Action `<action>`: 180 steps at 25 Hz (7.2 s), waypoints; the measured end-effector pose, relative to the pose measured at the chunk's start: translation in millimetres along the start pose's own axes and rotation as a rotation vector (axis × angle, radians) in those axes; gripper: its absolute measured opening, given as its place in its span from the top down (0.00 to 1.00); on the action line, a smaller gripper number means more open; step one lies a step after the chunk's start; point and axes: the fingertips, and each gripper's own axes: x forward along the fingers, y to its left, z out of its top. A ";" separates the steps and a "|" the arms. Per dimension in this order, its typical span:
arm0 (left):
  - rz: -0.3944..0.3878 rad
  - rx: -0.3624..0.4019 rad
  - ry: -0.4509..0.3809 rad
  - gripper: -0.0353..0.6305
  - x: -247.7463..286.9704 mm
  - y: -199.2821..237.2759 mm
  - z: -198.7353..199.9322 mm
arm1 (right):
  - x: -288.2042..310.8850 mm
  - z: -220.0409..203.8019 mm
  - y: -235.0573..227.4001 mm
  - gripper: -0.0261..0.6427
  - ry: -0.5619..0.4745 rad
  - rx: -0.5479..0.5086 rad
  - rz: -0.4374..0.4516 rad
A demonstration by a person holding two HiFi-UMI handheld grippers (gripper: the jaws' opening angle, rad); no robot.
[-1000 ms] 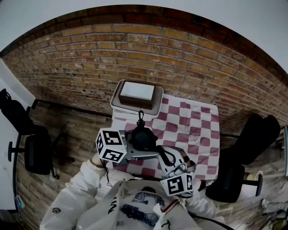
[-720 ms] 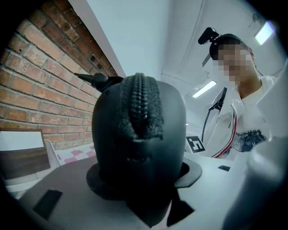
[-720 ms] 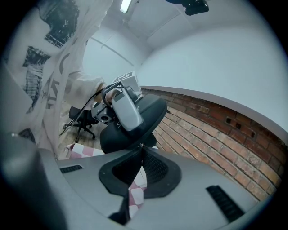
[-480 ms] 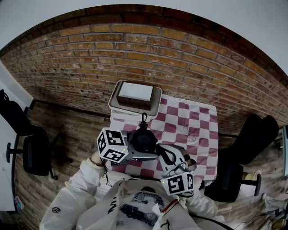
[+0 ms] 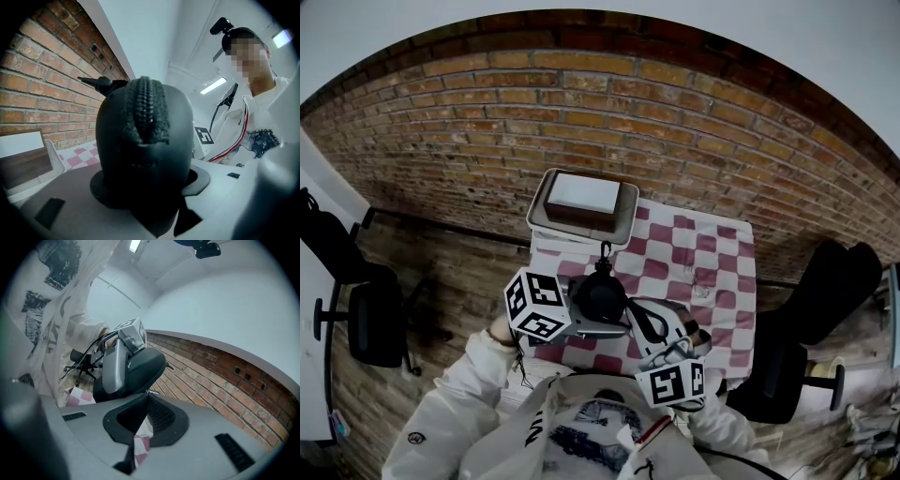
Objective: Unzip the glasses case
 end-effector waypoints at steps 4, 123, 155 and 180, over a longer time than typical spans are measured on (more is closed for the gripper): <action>-0.008 -0.010 0.015 0.56 0.6 1.8 -2.9 | 2.0 1.1 -2.9 0.94 -0.001 0.001 0.001; 0.162 0.119 0.187 0.56 190.0 -41.8 -9.7 | -133.7 -51.5 -48.8 0.53 -0.329 0.681 0.458; 0.235 -0.015 -0.411 0.44 147.2 -47.0 46.1 | -140.3 -72.6 -100.6 0.54 -0.572 1.235 0.324; 0.242 0.046 -0.360 0.53 83.0 -30.2 39.9 | -89.2 -30.4 -83.5 0.54 -0.557 1.155 0.328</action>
